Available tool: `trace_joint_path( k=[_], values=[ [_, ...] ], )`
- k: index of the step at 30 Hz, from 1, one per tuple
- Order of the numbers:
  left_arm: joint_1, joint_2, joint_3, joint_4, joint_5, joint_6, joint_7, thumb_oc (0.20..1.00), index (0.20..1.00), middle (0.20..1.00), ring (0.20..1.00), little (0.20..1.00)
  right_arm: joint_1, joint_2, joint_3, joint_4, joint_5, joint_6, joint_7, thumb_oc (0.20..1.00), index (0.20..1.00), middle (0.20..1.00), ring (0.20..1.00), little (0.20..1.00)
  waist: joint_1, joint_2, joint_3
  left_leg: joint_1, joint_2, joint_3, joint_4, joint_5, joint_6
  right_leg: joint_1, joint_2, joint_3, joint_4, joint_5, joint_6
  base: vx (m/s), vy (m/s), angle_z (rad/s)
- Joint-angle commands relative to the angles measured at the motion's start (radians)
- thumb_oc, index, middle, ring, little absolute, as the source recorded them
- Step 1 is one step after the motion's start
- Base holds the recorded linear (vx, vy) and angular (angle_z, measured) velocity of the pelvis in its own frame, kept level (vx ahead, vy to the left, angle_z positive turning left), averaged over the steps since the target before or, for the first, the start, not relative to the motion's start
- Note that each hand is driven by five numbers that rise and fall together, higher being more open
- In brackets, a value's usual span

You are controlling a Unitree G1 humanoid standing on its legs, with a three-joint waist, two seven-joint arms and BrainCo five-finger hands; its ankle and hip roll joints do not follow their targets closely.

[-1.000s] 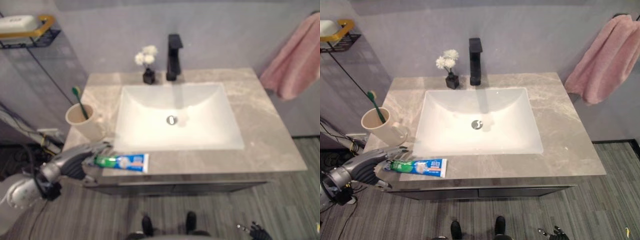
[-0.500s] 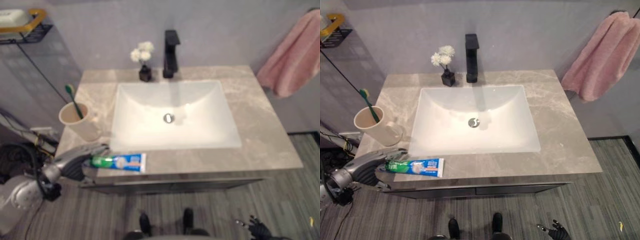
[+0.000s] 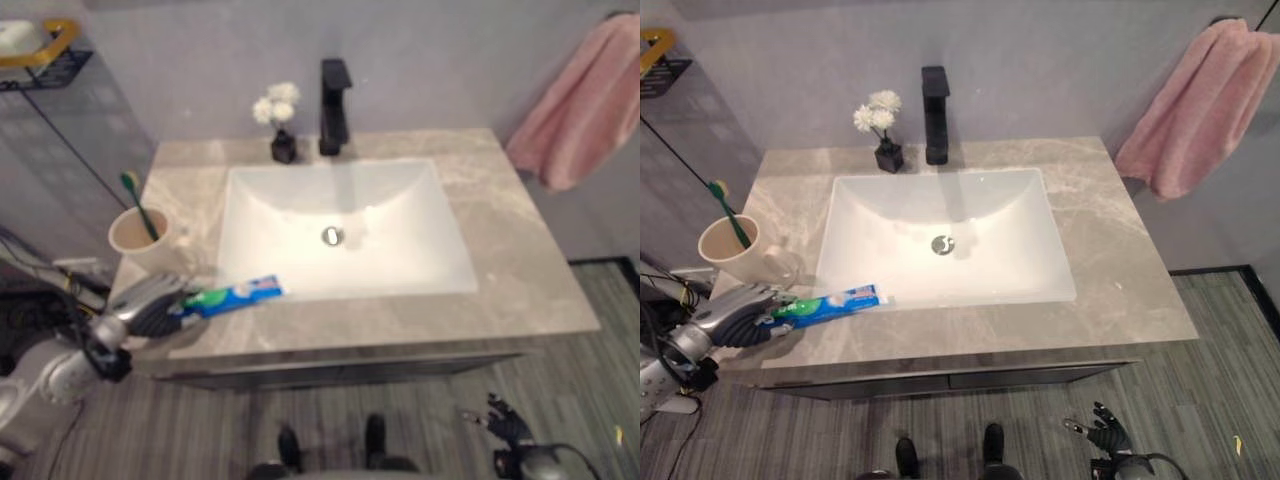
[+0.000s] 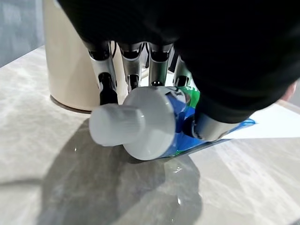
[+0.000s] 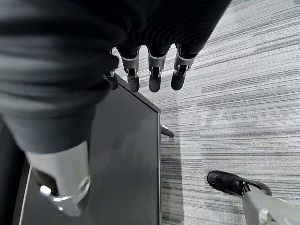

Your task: Put brush and paste in cup on sink, flatten towel.

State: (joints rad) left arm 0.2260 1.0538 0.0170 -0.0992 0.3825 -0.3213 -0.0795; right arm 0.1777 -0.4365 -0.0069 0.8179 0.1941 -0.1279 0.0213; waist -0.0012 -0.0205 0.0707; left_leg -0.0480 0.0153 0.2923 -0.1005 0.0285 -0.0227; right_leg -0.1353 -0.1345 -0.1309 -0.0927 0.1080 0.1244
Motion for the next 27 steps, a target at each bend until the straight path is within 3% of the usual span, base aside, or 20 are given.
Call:
trace_joint_path(
  k=[1, 11, 16, 19, 24, 26, 27],
  values=[
    [0.034, -0.010, -0.046, 0.061, 0.074, 0.012, -0.014, 0.200, 0.200, 0.200, 0.200, 0.200, -0.013, -0.040, -0.006, 0.010, -0.022, -0.026, -0.023, 1.000, 1.000, 1.000, 1.000, 1.000, -0.005, -0.021, 0.016, 0.027, 0.022, -0.102, 0.013, -0.116, 0.032, 0.002, -0.072, -0.064, 0.005, 0.013, 0.086, 0.00, 0.000, 0.00],
    [-0.081, -0.088, -0.068, -0.019, 0.040, 0.009, 0.057, 0.200, 0.200, 0.200, 0.200, 0.200, -0.081, 0.018, -0.032, 0.215, 0.088, -0.013, -0.061, 1.000, 1.000, 1.000, 1.000, 1.000, -0.007, -0.022, -0.021, 0.061, 0.031, -0.102, 0.013, -0.122, 0.023, 0.044, -0.066, -0.071, 0.005, -0.008, 0.077, 0.00, -0.009, 0.00],
    [-0.236, -0.119, -0.161, -0.050, 0.098, 0.009, 0.112, 0.200, 0.200, 0.200, 0.200, 0.200, -0.143, 0.032, -0.034, 0.405, 0.169, 0.018, -0.056, 1.000, 1.000, 1.000, 1.000, 1.000, -0.011, -0.036, -0.045, 0.077, 0.037, -0.106, 0.013, -0.126, 0.018, 0.069, -0.064, -0.082, 0.005, -0.020, 0.070, -0.02, -0.043, 0.03],
    [-0.294, -0.140, -0.189, -0.042, 0.104, 0.017, 0.133, 0.200, 0.200, 0.200, 0.200, 0.200, -0.170, 0.019, -0.042, 0.424, 0.185, 0.019, -0.071, 1.000, 1.000, 1.000, 1.000, 1.000, -0.013, -0.039, -0.052, 0.082, 0.038, -0.106, 0.013, -0.128, 0.016, 0.077, -0.062, -0.084, 0.005, -0.025, 0.068, -0.02, -0.037, 0.03],
    [-0.412, -0.220, -0.172, -0.027, 0.100, 0.046, 0.240, 0.200, 0.200, 0.200, 0.200, 0.200, -0.221, -0.038, -0.076, 0.333, 0.223, 0.002, -0.128, 1.000, 1.000, 1.000, 1.000, 1.000, -0.024, -0.049, -0.067, 0.091, 0.044, -0.104, 0.013, -0.125, 0.011, 0.087, -0.055, -0.081, 0.005, -0.029, 0.061, -0.02, -0.034, 0.03],
    [-0.432, -0.236, -0.126, -0.046, 0.106, 0.053, 0.286, 0.200, 0.200, 0.200, 0.200, 0.200, -0.223, -0.069, -0.086, 0.204, 0.202, -0.011, -0.158, 1.000, 1.000, 1.000, 1.000, 1.000, -0.029, -0.051, -0.071, 0.096, 0.048, -0.100, 0.013, -0.125, 0.009, 0.091, -0.052, -0.079, 0.005, -0.030, 0.059, -0.01, -0.019, -0.01],
    [-0.437, -0.243, -0.075, -0.057, 0.116, 0.063, 0.314, 0.200, 0.200, 0.200, 0.200, 0.200, -0.206, -0.105, -0.116, -0.017, 0.163, -0.021, -0.197, 1.000, 1.000, 1.000, 1.000, 1.000, -0.039, -0.050, -0.075, 0.101, 0.053, -0.096, 0.013, -0.125, 0.007, 0.093, -0.048, -0.075, 0.005, -0.033, 0.056, 0.00, 0.000, 0.00]
  ],
)
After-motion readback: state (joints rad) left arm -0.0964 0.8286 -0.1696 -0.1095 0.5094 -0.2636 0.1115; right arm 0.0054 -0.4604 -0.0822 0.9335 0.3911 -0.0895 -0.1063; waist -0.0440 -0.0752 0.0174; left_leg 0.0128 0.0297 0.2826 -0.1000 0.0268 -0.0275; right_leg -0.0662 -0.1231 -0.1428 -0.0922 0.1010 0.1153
